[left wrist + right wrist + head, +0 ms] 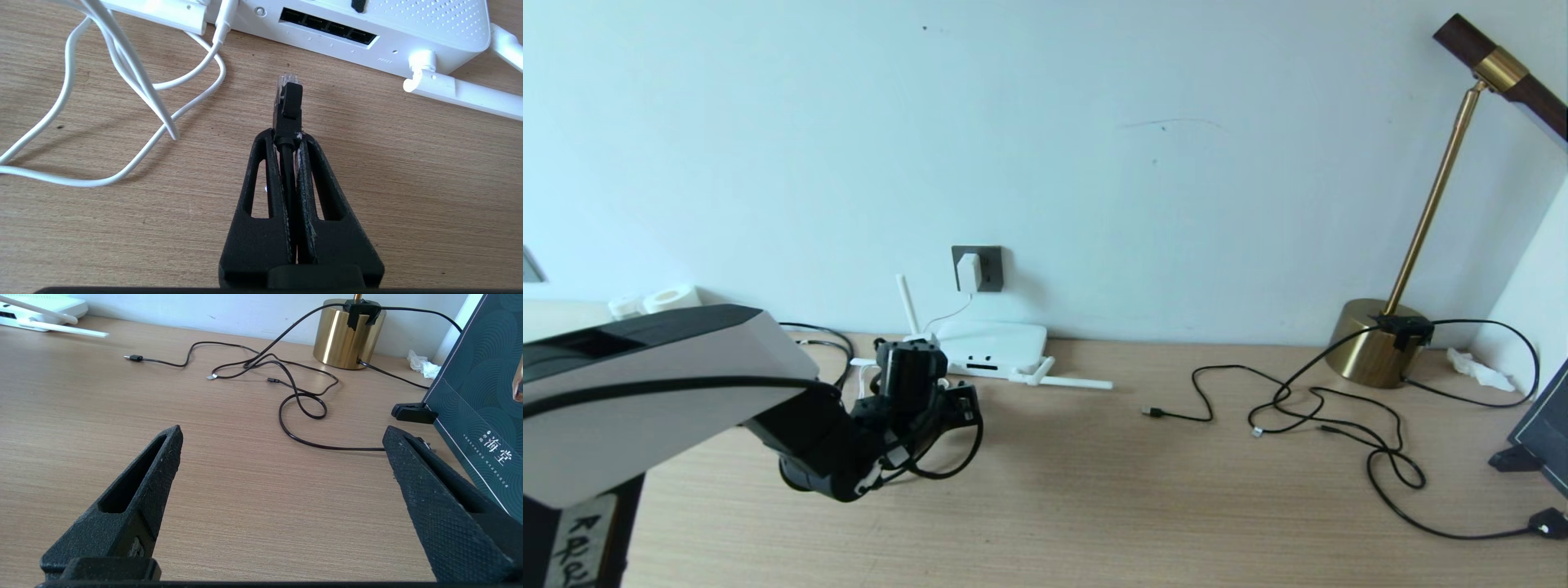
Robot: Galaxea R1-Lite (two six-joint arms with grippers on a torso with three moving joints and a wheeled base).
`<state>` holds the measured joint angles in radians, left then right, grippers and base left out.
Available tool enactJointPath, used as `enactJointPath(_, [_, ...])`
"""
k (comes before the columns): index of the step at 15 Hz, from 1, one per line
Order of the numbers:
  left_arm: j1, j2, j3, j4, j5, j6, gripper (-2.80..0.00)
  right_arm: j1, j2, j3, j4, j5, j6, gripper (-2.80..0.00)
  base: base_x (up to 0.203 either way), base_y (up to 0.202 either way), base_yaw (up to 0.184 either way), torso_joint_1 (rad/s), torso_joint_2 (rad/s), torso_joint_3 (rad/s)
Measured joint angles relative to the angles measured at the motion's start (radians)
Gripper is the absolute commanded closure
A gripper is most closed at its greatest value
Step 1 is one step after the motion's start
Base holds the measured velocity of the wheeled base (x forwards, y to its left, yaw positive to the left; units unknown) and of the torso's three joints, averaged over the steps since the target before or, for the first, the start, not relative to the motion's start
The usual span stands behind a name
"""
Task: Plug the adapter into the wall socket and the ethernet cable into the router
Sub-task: Align cable and router interface
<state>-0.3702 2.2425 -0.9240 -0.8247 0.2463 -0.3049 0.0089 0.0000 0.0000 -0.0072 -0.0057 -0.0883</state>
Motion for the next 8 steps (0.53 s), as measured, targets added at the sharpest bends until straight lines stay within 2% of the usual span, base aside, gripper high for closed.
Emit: enactJointPath(8, [0.006, 0.009, -0.007, -0.005, -0.001, 0.005, 0.00, 0.000, 0.000, 0.000, 0.000, 0.000, 0.000, -2.80, 0.000, 0.000, 0.000, 0.000, 0.00, 0.000])
